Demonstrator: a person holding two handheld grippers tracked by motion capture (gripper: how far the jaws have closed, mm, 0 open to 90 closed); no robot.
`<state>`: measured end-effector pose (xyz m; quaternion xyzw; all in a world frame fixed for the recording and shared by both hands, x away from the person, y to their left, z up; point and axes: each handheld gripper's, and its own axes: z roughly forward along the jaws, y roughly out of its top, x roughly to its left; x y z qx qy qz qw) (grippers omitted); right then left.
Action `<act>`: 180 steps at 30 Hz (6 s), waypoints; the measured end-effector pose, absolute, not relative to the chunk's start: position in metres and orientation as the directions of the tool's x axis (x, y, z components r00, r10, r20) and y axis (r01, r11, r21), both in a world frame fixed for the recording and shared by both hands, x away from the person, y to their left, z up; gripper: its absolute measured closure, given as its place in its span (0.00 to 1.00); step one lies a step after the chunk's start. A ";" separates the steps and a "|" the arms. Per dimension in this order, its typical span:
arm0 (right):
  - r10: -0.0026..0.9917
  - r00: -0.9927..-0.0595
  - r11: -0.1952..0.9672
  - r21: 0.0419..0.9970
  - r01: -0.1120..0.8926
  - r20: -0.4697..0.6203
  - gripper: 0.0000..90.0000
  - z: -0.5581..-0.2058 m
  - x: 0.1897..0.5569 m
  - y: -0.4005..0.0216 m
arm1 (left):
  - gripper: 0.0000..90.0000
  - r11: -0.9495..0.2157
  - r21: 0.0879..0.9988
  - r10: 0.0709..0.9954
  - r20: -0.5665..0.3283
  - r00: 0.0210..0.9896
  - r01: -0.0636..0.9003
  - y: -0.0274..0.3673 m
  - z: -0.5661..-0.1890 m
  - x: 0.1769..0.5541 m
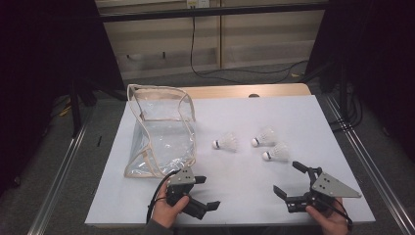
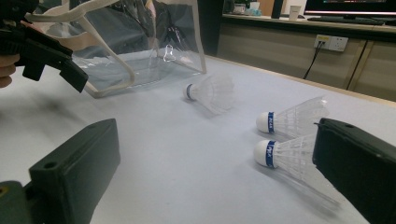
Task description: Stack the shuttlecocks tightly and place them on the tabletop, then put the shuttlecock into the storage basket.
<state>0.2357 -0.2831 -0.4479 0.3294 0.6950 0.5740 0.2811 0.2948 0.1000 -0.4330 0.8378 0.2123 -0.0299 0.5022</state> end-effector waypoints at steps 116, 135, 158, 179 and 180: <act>0.777 -0.630 0.139 0.980 0.144 -0.018 0.00 -0.451 0.242 -0.278 | 0.04 -0.347 0.863 0.396 -0.220 0.891 0.368 0.193 -0.432 0.296; 0.805 -0.593 0.137 0.970 0.199 0.008 0.00 -0.449 0.256 -0.282 | 0.04 -0.331 0.874 0.403 -0.209 0.891 0.355 0.201 -0.432 0.300; 0.857 -0.511 0.115 0.947 0.301 0.059 0.02 -0.432 0.311 -0.292 | 0.04 -0.306 0.883 0.404 -0.218 0.888 0.356 0.202 -0.431 0.300; 0.869 -0.488 0.124 0.924 0.361 0.074 0.04 -0.424 0.350 -0.289 | 0.04 -0.302 0.887 0.394 -0.219 0.893 0.351 0.203 -0.430 0.300; 0.870 -0.487 0.120 0.924 0.364 0.079 0.04 -0.425 0.352 -0.289 | 0.03 -0.303 0.887 0.394 -0.217 0.893 0.349 0.203 -0.430 0.300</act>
